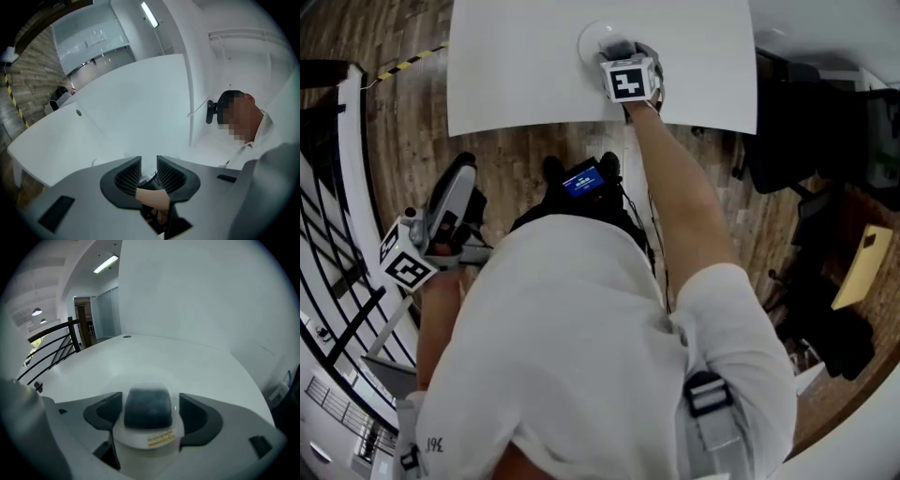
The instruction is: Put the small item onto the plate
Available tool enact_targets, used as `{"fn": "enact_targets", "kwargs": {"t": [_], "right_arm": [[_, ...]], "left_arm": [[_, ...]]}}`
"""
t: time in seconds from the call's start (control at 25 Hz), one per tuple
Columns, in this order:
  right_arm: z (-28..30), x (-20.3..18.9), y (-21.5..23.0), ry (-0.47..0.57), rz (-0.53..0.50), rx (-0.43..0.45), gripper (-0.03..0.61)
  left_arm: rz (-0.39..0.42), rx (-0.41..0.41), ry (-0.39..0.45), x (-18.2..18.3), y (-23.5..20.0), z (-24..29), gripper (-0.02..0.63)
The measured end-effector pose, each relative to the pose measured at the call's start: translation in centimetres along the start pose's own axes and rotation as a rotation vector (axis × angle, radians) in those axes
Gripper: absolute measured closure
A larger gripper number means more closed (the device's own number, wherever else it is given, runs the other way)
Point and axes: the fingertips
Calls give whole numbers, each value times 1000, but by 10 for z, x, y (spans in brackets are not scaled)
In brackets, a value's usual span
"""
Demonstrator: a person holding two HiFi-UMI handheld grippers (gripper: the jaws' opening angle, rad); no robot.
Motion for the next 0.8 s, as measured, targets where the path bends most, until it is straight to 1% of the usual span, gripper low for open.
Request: {"fn": "enact_targets", "kwargs": {"t": [0.08,0.12,0.2,0.28,0.36,0.4,0.44,0.52,0.56,0.64,0.68,0.72,0.76,0.8], "right_arm": [[-10,8,2,40,-30,6,105],[-19,14,6,78,-32,13,68],[-46,24,15,163,12,38,57],[-87,26,23,248,101,70,57],[-136,21,22,310,231,129,58],[-162,17,14,328,305,171,60],[-190,13,1,341,379,215,75],[-241,7,-22,375,509,291,186],[-263,6,-29,406,571,330,256],[-297,12,-37,479,691,431,378],[-310,17,-38,514,736,483,426],[-322,24,-39,548,767,530,508],[-333,31,-38,584,780,570,577],[-344,40,-37,616,775,598,577]], "left_arm": [[-9,-18,-8,-4,0,10,511],[-14,-30,-15,-7,-1,18,511],[-23,-58,-30,-12,-3,35,511],[-37,-90,-44,-18,-4,53,511],[-50,-117,-59,-25,-5,65,511],[-54,-130,-66,-27,-4,66,511],[-58,-145,-71,-27,0,64,511],[-66,-181,-80,-26,10,62,511],[-69,-197,-88,-27,14,64,511],[-75,-226,-106,-33,19,73,511],[-77,-238,-118,-37,22,79,511],[-76,-248,-130,-42,25,84,511],[-75,-257,-144,-47,30,89,511],[-74,-267,-157,-52,36,92,511]]}}
Point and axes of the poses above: the fingertips, and each gripper's own axes: z forward along the fingers, y to its right, x out of its top, and after that the axes turned 2 degrees about x, right-handed
